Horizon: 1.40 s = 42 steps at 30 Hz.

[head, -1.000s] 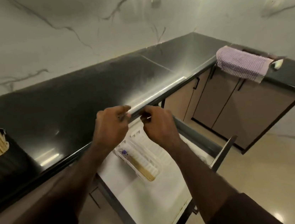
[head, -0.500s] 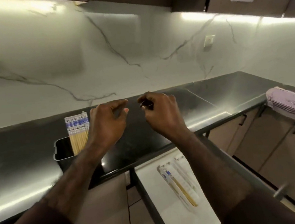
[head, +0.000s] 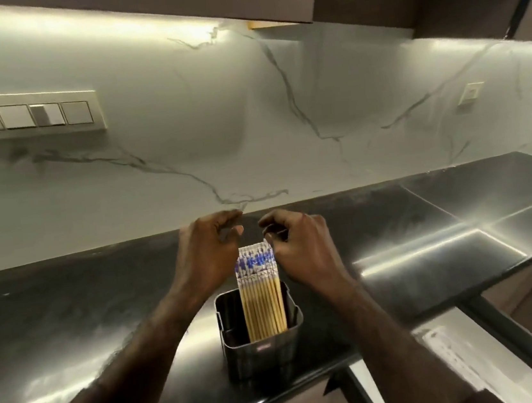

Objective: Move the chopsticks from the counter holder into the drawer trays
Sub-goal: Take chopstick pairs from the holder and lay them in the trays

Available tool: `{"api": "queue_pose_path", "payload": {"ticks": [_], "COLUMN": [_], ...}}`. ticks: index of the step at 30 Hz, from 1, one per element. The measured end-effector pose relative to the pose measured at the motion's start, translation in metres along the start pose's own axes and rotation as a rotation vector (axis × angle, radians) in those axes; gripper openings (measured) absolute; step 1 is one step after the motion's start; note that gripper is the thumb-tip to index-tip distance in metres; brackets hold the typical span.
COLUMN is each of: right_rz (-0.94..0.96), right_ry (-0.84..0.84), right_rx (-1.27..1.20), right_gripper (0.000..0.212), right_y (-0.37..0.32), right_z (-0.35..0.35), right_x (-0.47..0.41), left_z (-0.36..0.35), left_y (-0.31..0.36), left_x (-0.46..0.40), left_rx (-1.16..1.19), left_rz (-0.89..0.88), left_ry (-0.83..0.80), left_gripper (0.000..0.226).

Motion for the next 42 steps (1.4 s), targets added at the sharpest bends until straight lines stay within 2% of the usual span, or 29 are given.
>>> {"api": "queue_pose_path", "payload": {"ticks": [8, 16, 22, 30, 38, 42], "right_rz": [-0.143, -0.280, -0.331, -0.344, -0.347, -0.325], "right_ry": [-0.157, -0.201, -0.210, -0.168, -0.122, -0.047], "right_rx": [-0.002, 0.004, -0.024, -0.027, -0.038, -0.012], "right_gripper": [0.028, 0.029, 0.037, 0.037, 0.026, 0.020], "right_y": [0.033, 0.066, 0.075, 0.074, 0.071, 0.065], "right_z": [-0.087, -0.128, -0.141, -0.147, -0.144, -0.133], "right_x": [-0.005, 0.003, 0.010, 0.015, 0.012, 0.005], "left_z": [-0.040, -0.080, -0.092, -0.089, -0.083, -0.075], "left_y": [-0.078, -0.131, -0.141, -0.151, -0.145, -0.134], "left_x": [-0.017, -0.013, -0.006, 0.001, 0.002, -0.005], "left_rx": [0.014, 0.032, 0.142, 0.327, 0.447, 0.515], "left_rz": [0.114, 0.278, 0.341, 0.512, 0.520, 0.459], "left_ry": [-0.128, -0.213, -0.204, -0.120, -0.118, -0.151], "left_gripper": [0.033, 0.038, 0.040, 0.033, 0.033, 0.038]}}
Point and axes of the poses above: each hand's wrist, its own x-axis away from the middle knuckle, its own z-axis out of the back of the hand, y = z × x, the point moved 7 cm from there along -x, towards the middle knuckle, and after that the axes turned 5 degrees about z, right-handed, at the moved point
